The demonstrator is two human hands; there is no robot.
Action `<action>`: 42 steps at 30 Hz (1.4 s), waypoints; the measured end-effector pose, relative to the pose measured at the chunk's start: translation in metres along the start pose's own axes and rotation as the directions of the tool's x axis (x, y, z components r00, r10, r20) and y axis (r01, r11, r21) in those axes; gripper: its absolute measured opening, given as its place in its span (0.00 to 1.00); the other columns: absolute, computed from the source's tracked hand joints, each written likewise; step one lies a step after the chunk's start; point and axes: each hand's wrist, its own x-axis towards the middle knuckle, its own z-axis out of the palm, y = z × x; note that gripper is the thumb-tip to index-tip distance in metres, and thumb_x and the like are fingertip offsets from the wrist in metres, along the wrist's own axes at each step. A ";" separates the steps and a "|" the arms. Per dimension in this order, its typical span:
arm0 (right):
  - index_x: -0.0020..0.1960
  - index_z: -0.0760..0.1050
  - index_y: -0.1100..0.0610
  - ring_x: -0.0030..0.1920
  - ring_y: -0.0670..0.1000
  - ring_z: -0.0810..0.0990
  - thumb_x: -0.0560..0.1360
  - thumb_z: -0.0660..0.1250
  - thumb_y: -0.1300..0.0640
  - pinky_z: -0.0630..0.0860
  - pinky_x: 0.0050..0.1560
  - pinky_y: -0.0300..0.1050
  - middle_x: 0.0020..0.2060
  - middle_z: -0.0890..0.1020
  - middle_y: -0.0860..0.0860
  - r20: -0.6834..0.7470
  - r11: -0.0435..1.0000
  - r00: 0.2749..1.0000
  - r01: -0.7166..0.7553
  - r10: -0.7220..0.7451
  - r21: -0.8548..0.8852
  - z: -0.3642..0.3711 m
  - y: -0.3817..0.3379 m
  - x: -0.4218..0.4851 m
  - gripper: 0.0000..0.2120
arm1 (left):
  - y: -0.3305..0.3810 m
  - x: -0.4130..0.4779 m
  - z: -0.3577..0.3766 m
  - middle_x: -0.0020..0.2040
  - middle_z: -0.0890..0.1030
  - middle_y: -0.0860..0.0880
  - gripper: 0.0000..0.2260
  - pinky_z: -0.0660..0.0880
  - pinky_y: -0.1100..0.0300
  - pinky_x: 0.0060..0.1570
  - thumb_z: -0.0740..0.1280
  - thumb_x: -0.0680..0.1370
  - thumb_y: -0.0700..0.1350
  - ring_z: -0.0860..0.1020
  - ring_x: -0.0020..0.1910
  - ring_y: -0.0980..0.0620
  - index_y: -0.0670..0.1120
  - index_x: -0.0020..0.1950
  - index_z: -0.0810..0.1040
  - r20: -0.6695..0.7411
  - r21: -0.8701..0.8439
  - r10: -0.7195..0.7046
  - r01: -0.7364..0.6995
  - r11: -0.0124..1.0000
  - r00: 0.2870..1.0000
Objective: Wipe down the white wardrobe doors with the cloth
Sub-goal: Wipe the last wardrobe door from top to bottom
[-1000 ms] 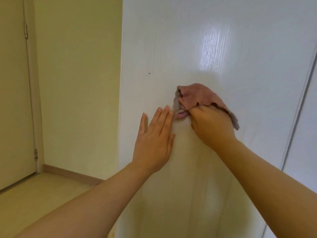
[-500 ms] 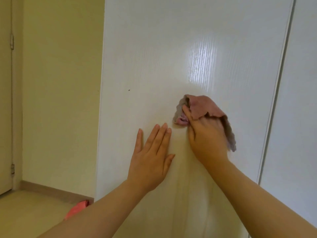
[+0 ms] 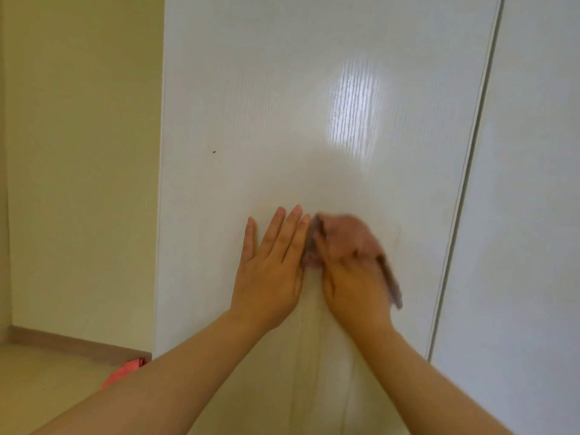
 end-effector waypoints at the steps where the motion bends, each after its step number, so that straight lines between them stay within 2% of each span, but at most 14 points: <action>1: 0.50 0.82 0.57 0.36 0.52 0.82 0.76 0.50 0.58 0.76 0.33 0.39 0.39 0.84 0.53 0.059 0.998 0.998 -0.032 0.029 0.056 0.000 -0.004 -0.021 0.20 | 0.001 -0.002 0.001 0.74 0.63 0.45 0.24 0.49 0.42 0.70 0.53 0.78 0.45 0.60 0.72 0.46 0.42 0.73 0.59 0.015 -0.004 0.022 -0.022 1.000 1.000; 2: 0.45 0.82 0.57 0.30 0.52 0.81 0.77 0.49 0.58 0.73 0.27 0.39 0.34 0.83 0.52 0.098 0.993 0.994 -0.064 0.054 0.101 -0.002 -0.005 -0.031 0.21 | 0.001 -0.004 0.001 0.73 0.64 0.45 0.24 0.49 0.42 0.70 0.53 0.77 0.45 0.60 0.72 0.46 0.42 0.73 0.59 0.033 -0.009 0.048 -0.048 0.999 0.998; 4: 0.52 0.81 0.55 0.28 0.51 0.79 0.75 0.53 0.57 0.73 0.25 0.42 0.33 0.82 0.52 0.126 0.979 0.982 -0.160 0.144 0.128 -0.016 0.005 -0.013 0.18 | 0.002 -0.002 0.000 0.73 0.66 0.44 0.23 0.50 0.43 0.70 0.53 0.78 0.47 0.60 0.72 0.45 0.42 0.73 0.59 0.049 -0.021 0.062 -0.061 0.998 0.997; 6: 0.63 0.76 0.53 0.37 0.53 0.79 0.74 0.50 0.54 0.77 0.38 0.48 0.42 0.83 0.55 0.039 0.965 0.967 -0.252 0.250 0.072 -0.028 0.020 0.028 0.23 | 0.001 0.004 -0.002 0.74 0.63 0.45 0.22 0.50 0.45 0.71 0.50 0.81 0.49 0.59 0.72 0.45 0.42 0.73 0.59 0.051 -0.028 0.034 -0.032 0.999 0.998; 9: 0.70 0.66 0.53 0.57 0.60 0.74 0.75 0.56 0.60 0.69 0.57 0.54 0.59 0.77 0.59 -0.115 0.961 0.954 -0.276 0.276 0.023 -0.033 0.030 0.049 0.24 | 0.006 0.010 -0.003 0.73 0.60 0.46 0.22 0.50 0.44 0.71 0.49 0.81 0.49 0.59 0.73 0.46 0.42 0.74 0.58 0.043 -0.027 0.024 -0.023 0.999 0.999; 15: 0.70 0.66 0.52 0.26 0.49 0.78 0.72 0.54 0.62 0.71 0.21 0.38 0.42 0.83 0.57 0.136 0.978 0.973 -0.198 0.187 0.072 -0.018 0.008 -0.043 0.26 | 0.010 -0.004 0.004 0.73 0.63 0.45 0.24 0.52 0.42 0.70 0.54 0.78 0.48 0.61 0.72 0.46 0.42 0.73 0.60 0.046 0.014 0.099 -0.100 0.995 0.994; 18: 0.72 0.63 0.50 0.39 0.57 0.81 0.73 0.53 0.60 0.79 0.34 0.50 0.49 0.81 0.58 0.108 0.982 0.980 -0.177 0.170 0.059 -0.034 0.025 0.000 0.27 | 0.011 -0.004 0.004 0.73 0.61 0.46 0.24 0.51 0.42 0.71 0.53 0.79 0.48 0.60 0.72 0.46 0.42 0.73 0.59 0.034 0.023 0.097 -0.097 0.995 0.995; 21: 0.71 0.65 0.56 0.41 0.58 0.80 0.72 0.54 0.62 0.77 0.39 0.48 0.49 0.81 0.60 -0.078 0.981 0.979 -0.192 0.189 -0.028 -0.039 0.036 0.029 0.27 | 0.016 0.000 0.004 0.73 0.60 0.46 0.24 0.50 0.42 0.71 0.53 0.79 0.47 0.59 0.73 0.46 0.42 0.74 0.58 0.009 0.032 0.075 -0.075 0.997 0.997; 26: 0.68 0.65 0.56 0.43 0.57 0.82 0.70 0.49 0.60 0.78 0.38 0.46 0.50 0.82 0.57 0.152 0.993 0.981 -0.117 0.121 -0.035 -0.006 0.009 -0.078 0.26 | 0.013 -0.028 0.006 0.73 0.60 0.46 0.24 0.49 0.42 0.71 0.55 0.78 0.44 0.60 0.72 0.45 0.42 0.74 0.59 -0.012 0.027 0.038 -0.037 0.999 0.999; 28: 0.70 0.64 0.54 0.34 0.50 0.82 0.70 0.50 0.60 0.77 0.29 0.42 0.42 0.83 0.53 0.229 0.995 0.968 -0.093 0.098 -0.031 -0.001 0.006 -0.108 0.28 | 0.010 -0.046 0.007 0.73 0.60 0.46 0.24 0.49 0.42 0.71 0.55 0.78 0.45 0.60 0.72 0.45 0.42 0.74 0.58 0.016 0.036 0.037 -0.038 0.999 0.999; 31: 0.70 0.61 0.48 0.26 0.52 0.78 0.73 0.49 0.60 0.75 0.21 0.46 0.37 0.82 0.54 0.224 0.994 0.970 -0.105 0.094 0.038 -0.002 0.010 -0.081 0.26 | 0.006 -0.066 0.006 0.74 0.59 0.46 0.26 0.49 0.41 0.71 0.55 0.78 0.48 0.59 0.73 0.44 0.45 0.76 0.56 0.050 0.061 0.018 -0.021 0.998 0.999; 35: 0.65 0.73 0.56 0.22 0.47 0.66 0.71 0.51 0.63 0.58 0.21 0.32 0.30 0.79 0.54 -0.018 0.991 0.992 -0.125 0.126 0.040 -0.004 0.010 -0.027 0.25 | 0.009 -0.081 0.010 0.74 0.59 0.45 0.27 0.50 0.39 0.71 0.55 0.78 0.51 0.57 0.74 0.43 0.46 0.76 0.55 0.075 0.073 -0.003 -0.002 0.997 0.997; 38: 0.67 0.69 0.54 0.32 0.54 0.80 0.72 0.55 0.62 0.75 0.28 0.41 0.44 0.83 0.57 0.090 0.995 0.994 -0.061 0.054 0.077 0.018 -0.003 -0.064 0.24 | 0.008 -0.086 0.014 0.75 0.60 0.45 0.27 0.51 0.38 0.70 0.56 0.78 0.53 0.58 0.73 0.42 0.45 0.75 0.58 0.098 0.078 -0.018 0.011 0.997 0.995; 42: 0.59 0.77 0.55 0.24 0.52 0.77 0.65 0.56 0.67 0.68 0.21 0.37 0.30 0.81 0.53 0.114 0.988 0.982 0.143 -0.149 0.061 0.017 -0.008 -0.103 0.25 | 0.003 -0.086 0.013 0.75 0.60 0.44 0.25 0.49 0.38 0.70 0.55 0.78 0.50 0.58 0.73 0.41 0.44 0.74 0.59 0.100 0.070 0.009 -0.016 0.997 0.995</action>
